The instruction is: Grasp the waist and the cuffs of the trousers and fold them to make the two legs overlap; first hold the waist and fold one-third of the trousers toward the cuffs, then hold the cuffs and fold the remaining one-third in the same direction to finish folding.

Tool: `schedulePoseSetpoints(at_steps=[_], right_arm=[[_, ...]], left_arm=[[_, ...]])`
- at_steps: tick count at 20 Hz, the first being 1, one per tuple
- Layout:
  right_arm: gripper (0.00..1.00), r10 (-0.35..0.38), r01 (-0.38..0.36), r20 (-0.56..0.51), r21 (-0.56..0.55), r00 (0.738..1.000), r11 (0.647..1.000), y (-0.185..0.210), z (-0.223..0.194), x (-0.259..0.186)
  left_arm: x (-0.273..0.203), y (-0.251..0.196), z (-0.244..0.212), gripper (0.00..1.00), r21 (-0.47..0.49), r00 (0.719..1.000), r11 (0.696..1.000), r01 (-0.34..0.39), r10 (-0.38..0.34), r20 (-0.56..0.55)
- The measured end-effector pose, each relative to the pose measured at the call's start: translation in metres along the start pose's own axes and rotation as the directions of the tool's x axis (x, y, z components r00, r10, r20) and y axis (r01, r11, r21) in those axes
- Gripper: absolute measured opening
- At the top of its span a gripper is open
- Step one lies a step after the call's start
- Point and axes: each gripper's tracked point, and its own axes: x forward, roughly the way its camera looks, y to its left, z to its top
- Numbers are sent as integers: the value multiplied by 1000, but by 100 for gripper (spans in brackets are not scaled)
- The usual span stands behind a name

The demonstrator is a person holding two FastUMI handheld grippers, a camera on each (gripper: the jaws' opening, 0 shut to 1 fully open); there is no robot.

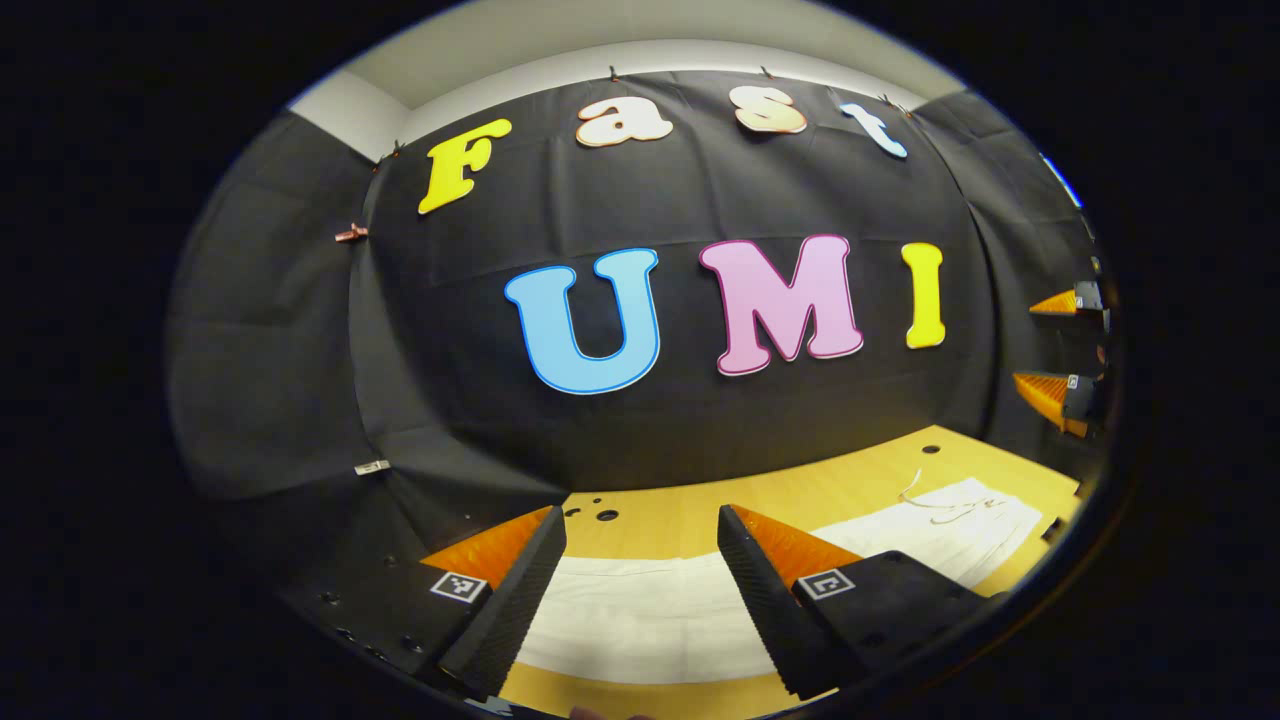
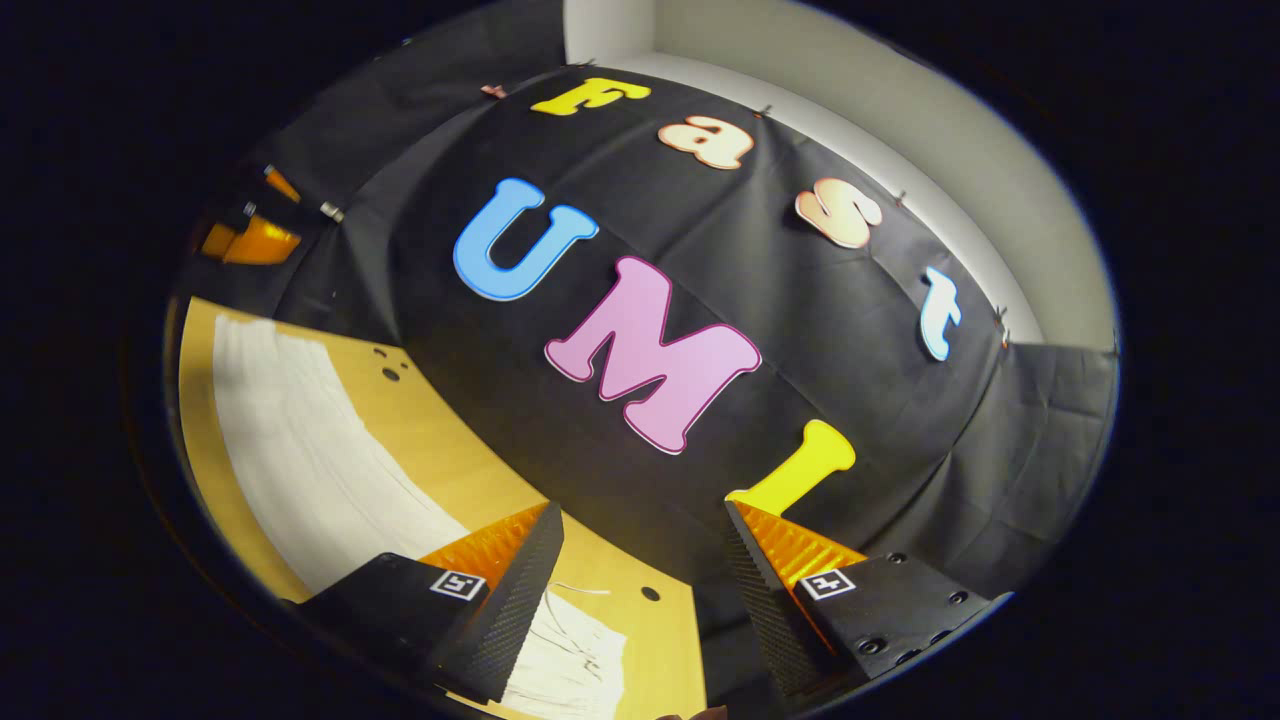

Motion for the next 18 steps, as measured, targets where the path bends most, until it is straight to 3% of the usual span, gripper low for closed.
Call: schedulePoseSetpoints(at_steps=[4,11,14,16,18], right_arm=[[97,27,-30,-14,-203,1000,979,17,-23,2],[98,77,-117,-113,-412,991,904,49,-75,-10],[97,98,-158,-151,-465,984,871,59,-98,-10],[98,113,-190,-183,-493,977,849,65,-119,-13],[98,128,-227,-220,-517,967,826,69,-143,-21]], left_arm=[[15,16,-37,97,75,998,997,34,-29,-58],[37,51,-108,97,243,985,960,139,-109,-133],[51,67,-138,96,370,975,908,199,-143,-172],[55,72,-157,96,459,962,849,263,-193,-194],[57,74,-184,97,542,940,770,335,-238,-243]])
